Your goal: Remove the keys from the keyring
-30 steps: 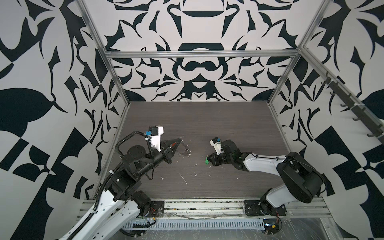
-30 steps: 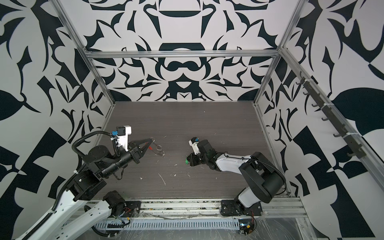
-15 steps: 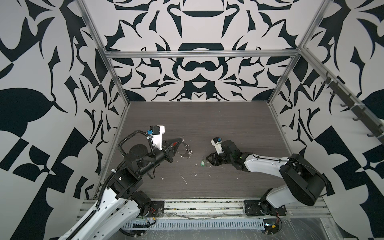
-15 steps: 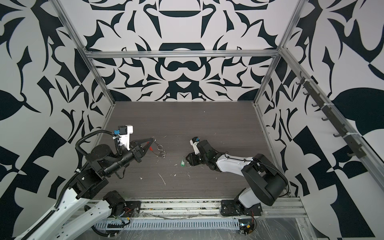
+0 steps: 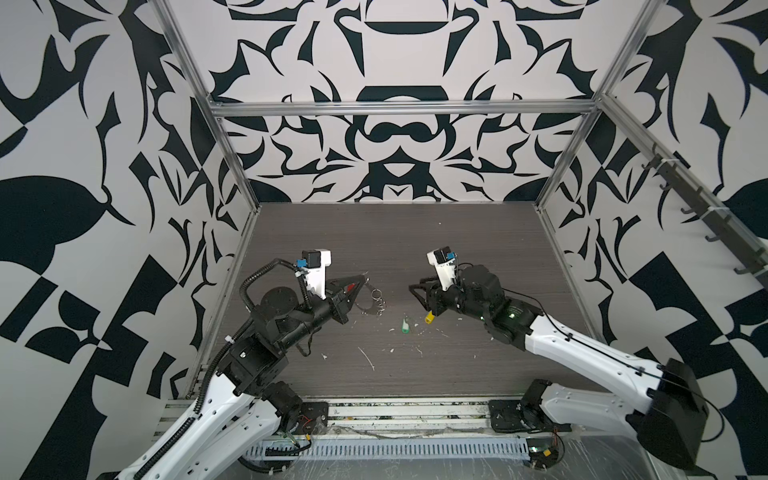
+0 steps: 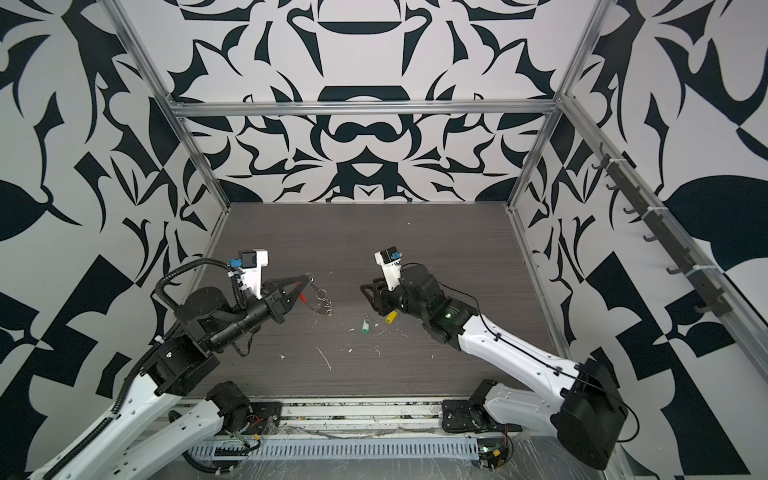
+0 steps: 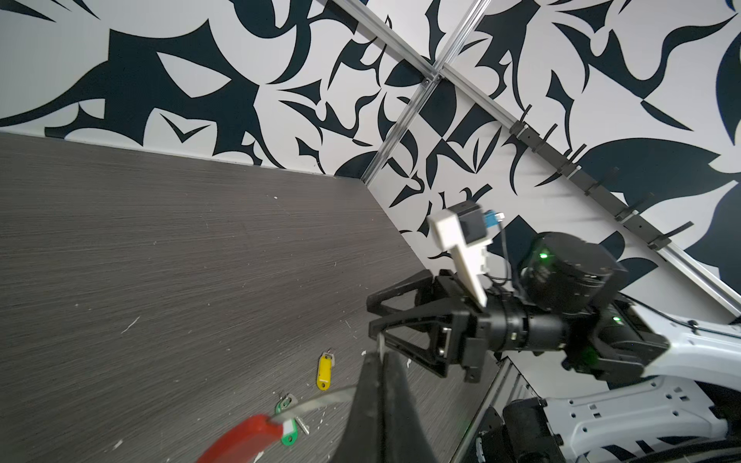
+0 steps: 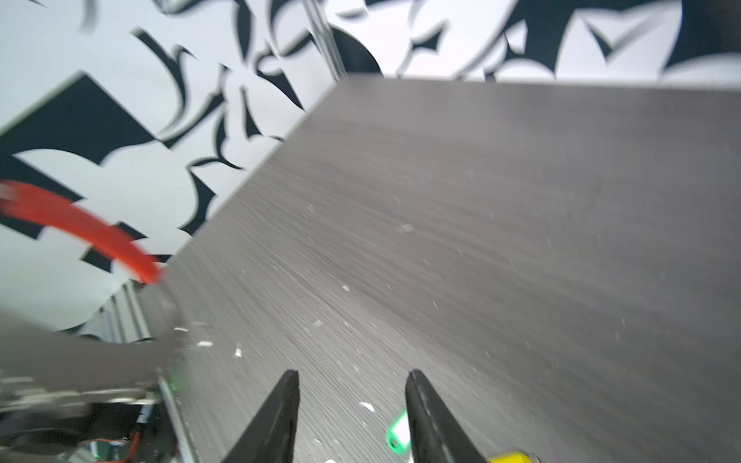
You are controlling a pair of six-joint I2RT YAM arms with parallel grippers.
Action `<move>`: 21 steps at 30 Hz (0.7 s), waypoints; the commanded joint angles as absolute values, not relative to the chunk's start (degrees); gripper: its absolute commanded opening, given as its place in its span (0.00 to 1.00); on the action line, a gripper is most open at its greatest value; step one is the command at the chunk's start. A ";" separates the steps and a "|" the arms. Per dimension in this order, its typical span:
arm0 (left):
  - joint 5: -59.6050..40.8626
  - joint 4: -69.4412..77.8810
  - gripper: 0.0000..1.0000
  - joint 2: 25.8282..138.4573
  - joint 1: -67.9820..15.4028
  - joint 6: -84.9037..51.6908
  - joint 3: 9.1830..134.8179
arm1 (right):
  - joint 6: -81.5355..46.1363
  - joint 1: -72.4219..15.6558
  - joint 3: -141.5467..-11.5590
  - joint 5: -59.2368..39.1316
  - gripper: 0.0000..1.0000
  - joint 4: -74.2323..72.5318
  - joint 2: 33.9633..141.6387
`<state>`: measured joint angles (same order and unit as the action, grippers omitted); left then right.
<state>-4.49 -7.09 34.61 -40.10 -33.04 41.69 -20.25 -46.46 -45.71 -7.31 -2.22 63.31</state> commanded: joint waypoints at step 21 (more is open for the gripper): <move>-4.96 -3.96 0.00 35.88 -40.08 -33.93 41.75 | -1.07 -68.06 -62.58 5.63 0.54 -0.92 67.76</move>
